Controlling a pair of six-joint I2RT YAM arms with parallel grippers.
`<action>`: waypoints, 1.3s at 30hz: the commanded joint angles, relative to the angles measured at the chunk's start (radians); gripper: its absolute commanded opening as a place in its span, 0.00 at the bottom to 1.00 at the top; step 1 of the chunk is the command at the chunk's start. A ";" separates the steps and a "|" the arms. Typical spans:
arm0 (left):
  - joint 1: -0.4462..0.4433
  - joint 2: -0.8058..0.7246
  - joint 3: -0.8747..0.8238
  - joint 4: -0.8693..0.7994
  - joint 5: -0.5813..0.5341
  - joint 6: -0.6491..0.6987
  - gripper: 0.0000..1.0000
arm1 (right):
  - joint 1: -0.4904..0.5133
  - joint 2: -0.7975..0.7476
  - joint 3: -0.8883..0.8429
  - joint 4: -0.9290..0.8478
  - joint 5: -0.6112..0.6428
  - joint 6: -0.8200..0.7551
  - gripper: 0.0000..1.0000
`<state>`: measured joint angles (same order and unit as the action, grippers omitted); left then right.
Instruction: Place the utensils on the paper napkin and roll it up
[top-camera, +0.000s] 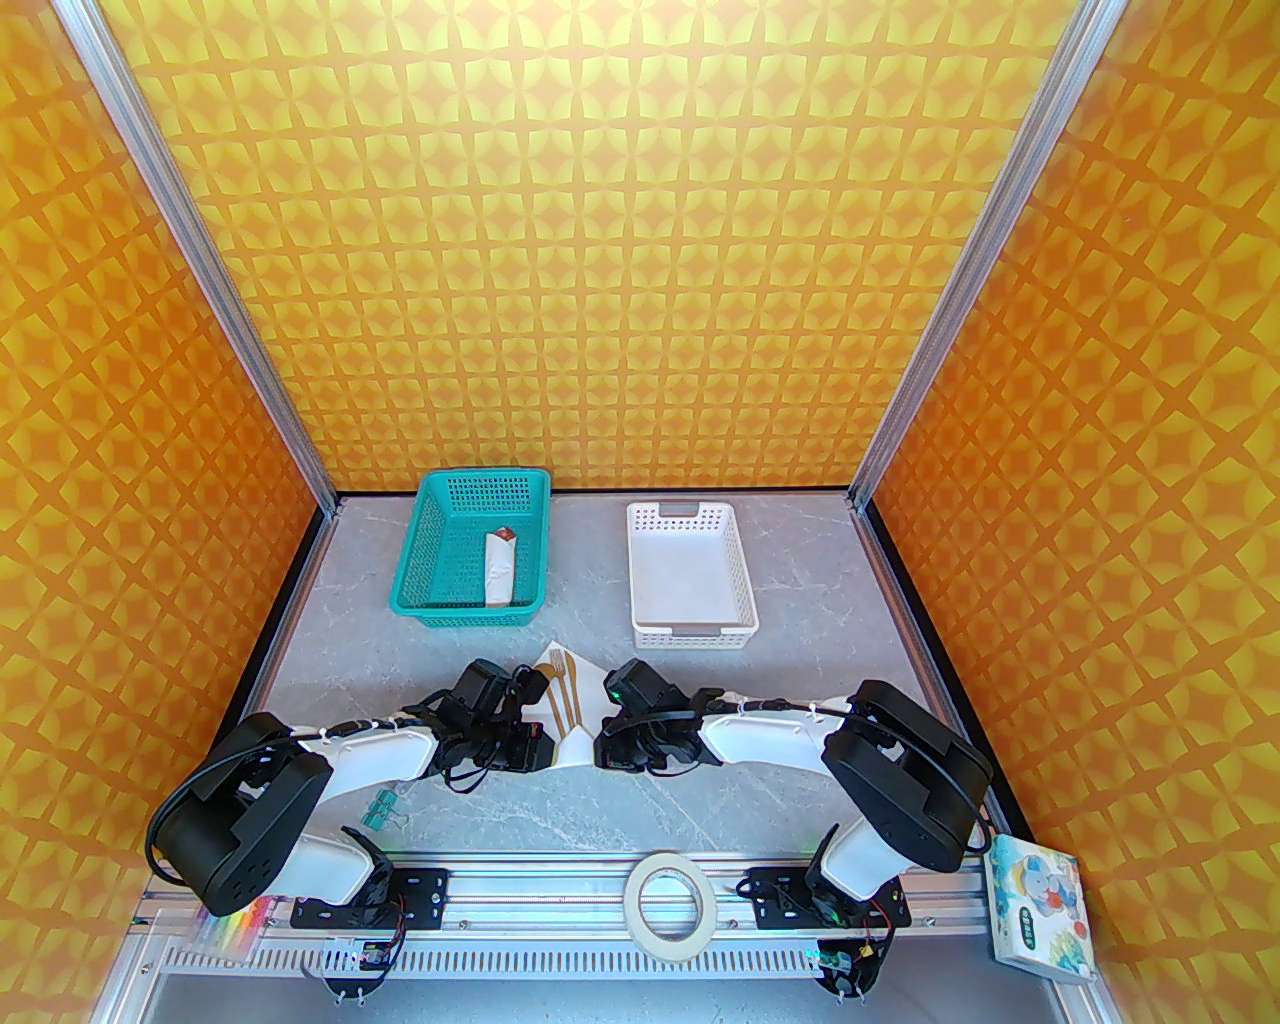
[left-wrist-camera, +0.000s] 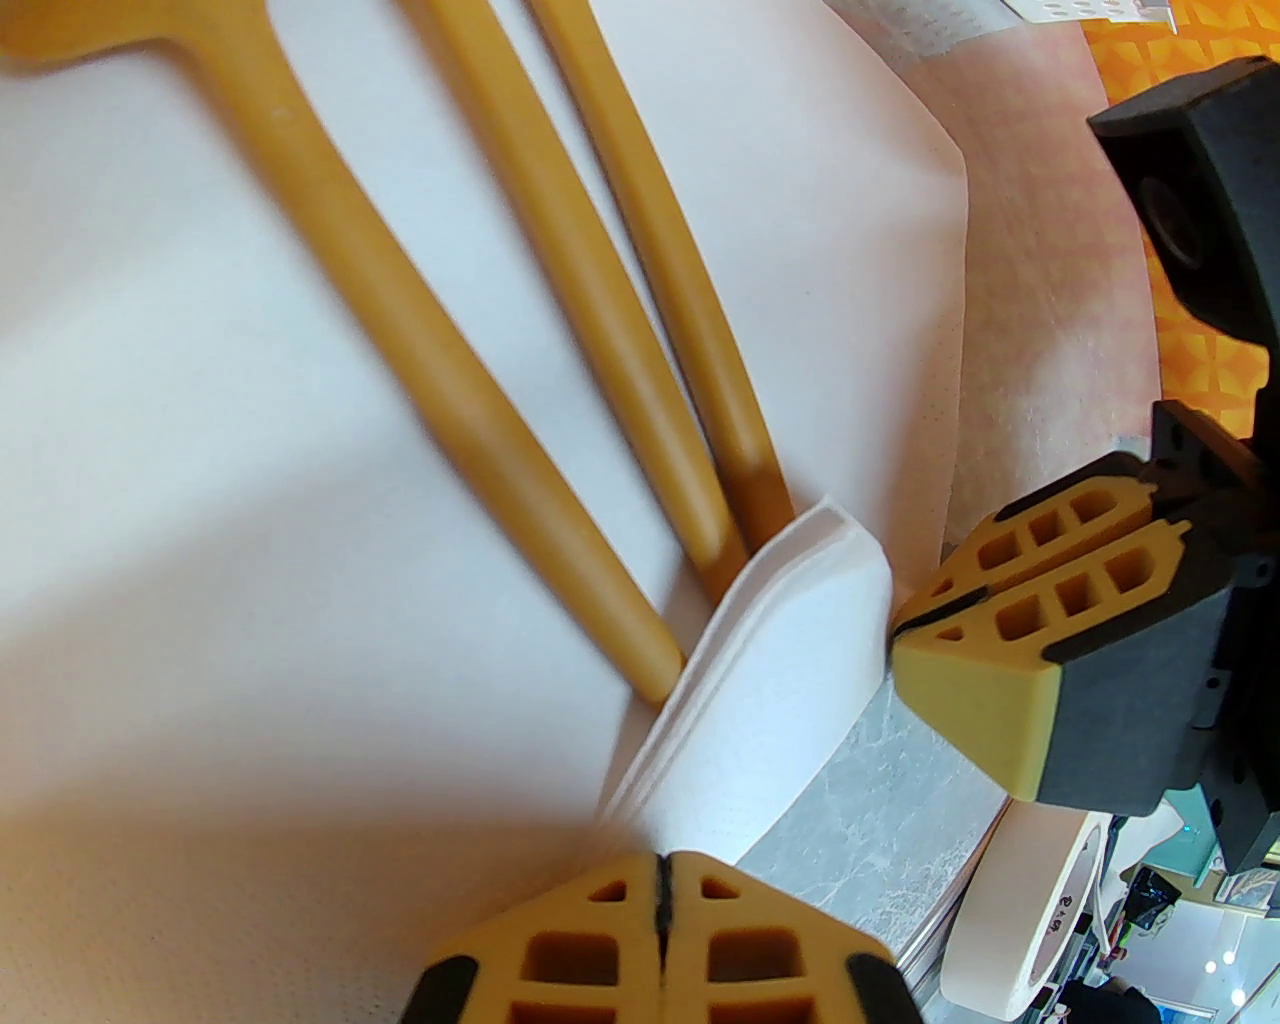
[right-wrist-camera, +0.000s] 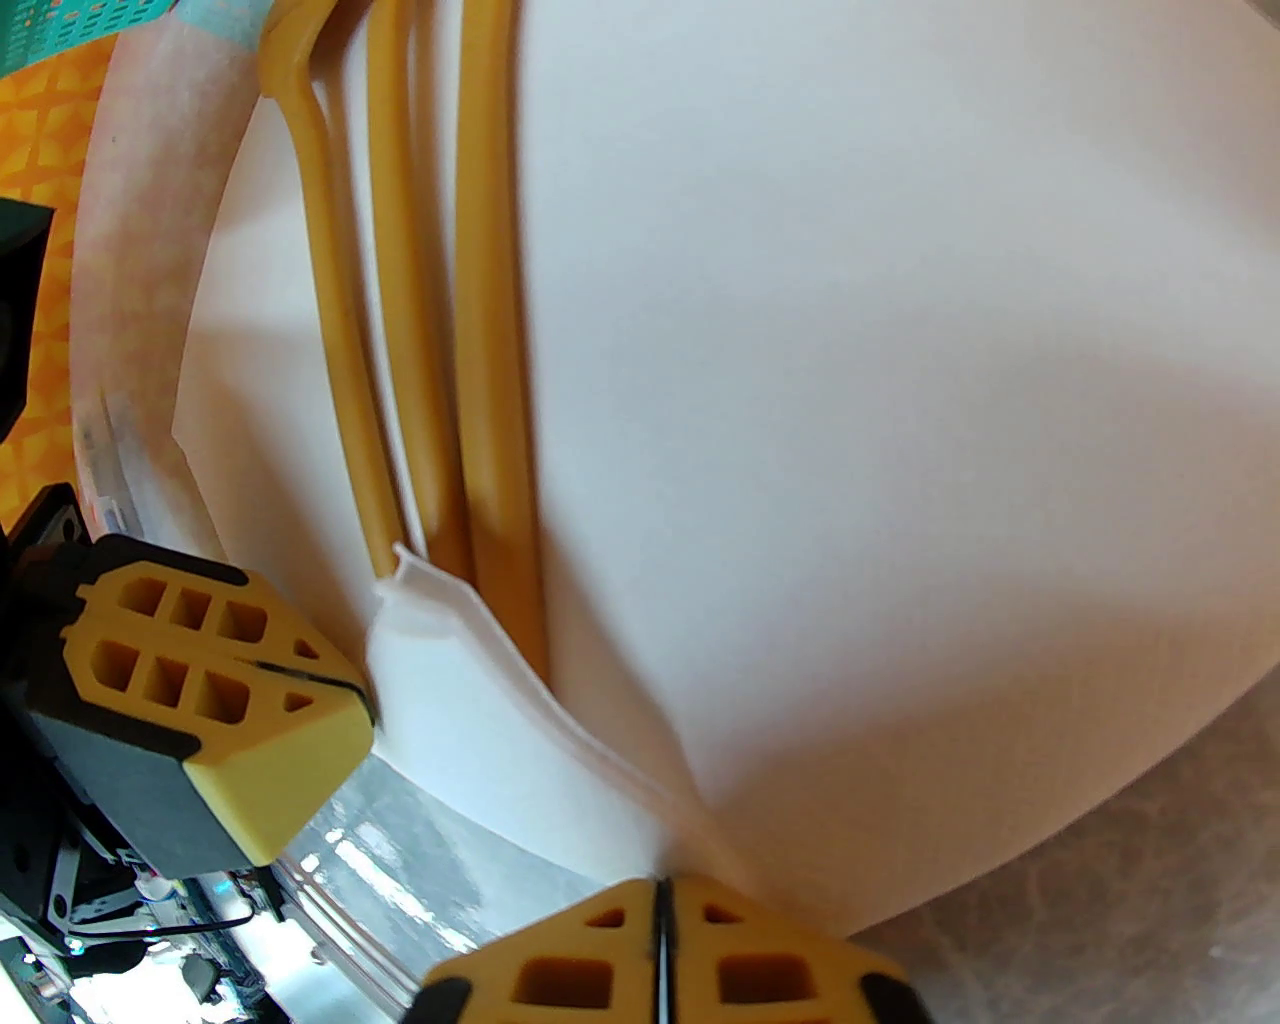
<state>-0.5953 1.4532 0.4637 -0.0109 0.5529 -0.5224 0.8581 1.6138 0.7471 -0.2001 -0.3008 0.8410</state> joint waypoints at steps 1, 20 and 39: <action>0.006 0.006 0.009 -0.018 -0.018 0.018 0.00 | 0.001 -0.062 0.063 -0.118 0.096 -0.057 0.20; 0.005 0.001 0.012 -0.026 -0.021 0.021 0.00 | -0.100 0.068 0.261 -0.255 0.371 -0.203 0.59; 0.006 -0.019 0.007 -0.037 -0.030 0.016 0.00 | -0.100 0.160 0.275 -0.266 0.410 -0.220 0.77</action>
<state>-0.5953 1.4471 0.4637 -0.0189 0.5419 -0.5186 0.7624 1.7535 1.0069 -0.4568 0.1059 0.6331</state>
